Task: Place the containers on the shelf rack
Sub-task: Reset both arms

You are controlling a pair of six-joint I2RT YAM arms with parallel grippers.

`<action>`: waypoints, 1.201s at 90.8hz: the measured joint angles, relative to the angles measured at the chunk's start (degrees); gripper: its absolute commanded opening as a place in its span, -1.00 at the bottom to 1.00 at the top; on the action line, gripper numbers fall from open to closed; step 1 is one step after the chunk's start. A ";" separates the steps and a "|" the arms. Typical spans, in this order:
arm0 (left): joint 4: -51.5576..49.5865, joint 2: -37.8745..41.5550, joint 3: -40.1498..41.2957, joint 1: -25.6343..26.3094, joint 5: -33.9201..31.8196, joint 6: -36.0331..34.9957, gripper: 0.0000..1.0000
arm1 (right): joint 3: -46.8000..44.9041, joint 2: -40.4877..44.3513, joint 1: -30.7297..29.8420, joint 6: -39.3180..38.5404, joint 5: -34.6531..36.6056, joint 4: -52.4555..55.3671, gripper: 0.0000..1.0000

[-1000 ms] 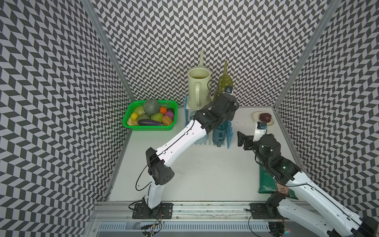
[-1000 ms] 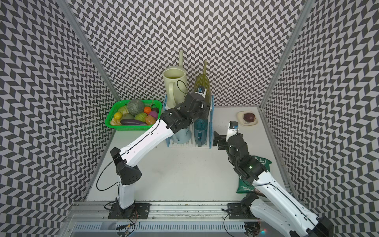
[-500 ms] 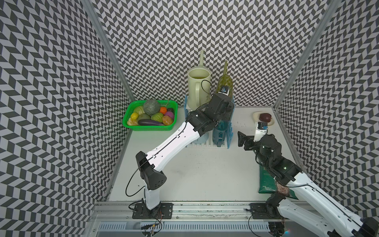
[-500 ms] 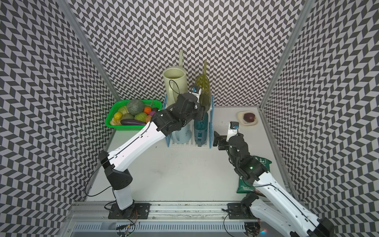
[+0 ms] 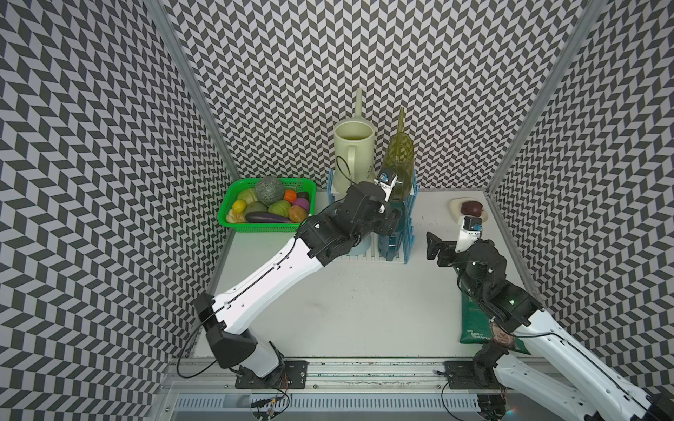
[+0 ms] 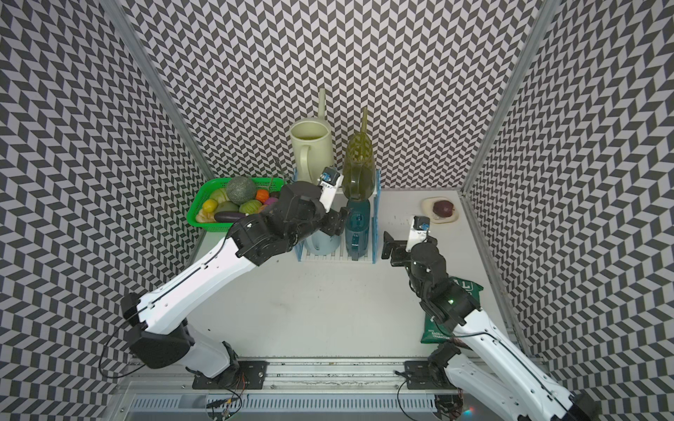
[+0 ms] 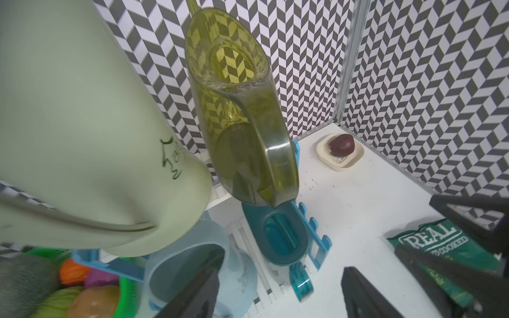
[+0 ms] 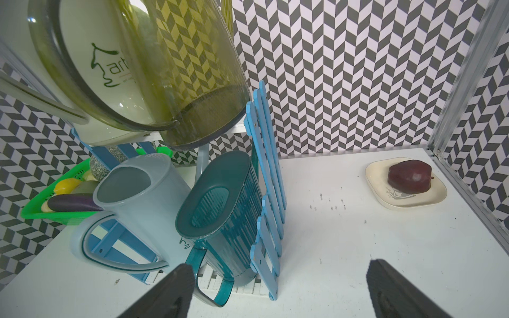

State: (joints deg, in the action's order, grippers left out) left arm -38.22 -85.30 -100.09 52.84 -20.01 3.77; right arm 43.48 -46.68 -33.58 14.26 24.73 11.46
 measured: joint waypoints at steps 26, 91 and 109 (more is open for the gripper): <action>5.77 19.04 17.75 -16.02 -0.90 -7.08 0.99 | -7.30 -3.06 10.12 -1.77 -1.97 -11.02 0.99; 67.67 9.16 77.11 -56.57 22.08 -6.97 1.00 | -30.40 -25.03 32.30 -5.73 -18.53 -55.69 0.99; 89.85 0.66 82.86 -53.72 20.57 -4.96 1.00 | -32.06 -29.64 32.39 -9.20 -19.41 -66.45 0.99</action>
State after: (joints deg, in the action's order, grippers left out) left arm 51.64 -84.64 -17.23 -0.89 0.56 -1.19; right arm 11.42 -76.31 -1.19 5.06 5.32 -54.98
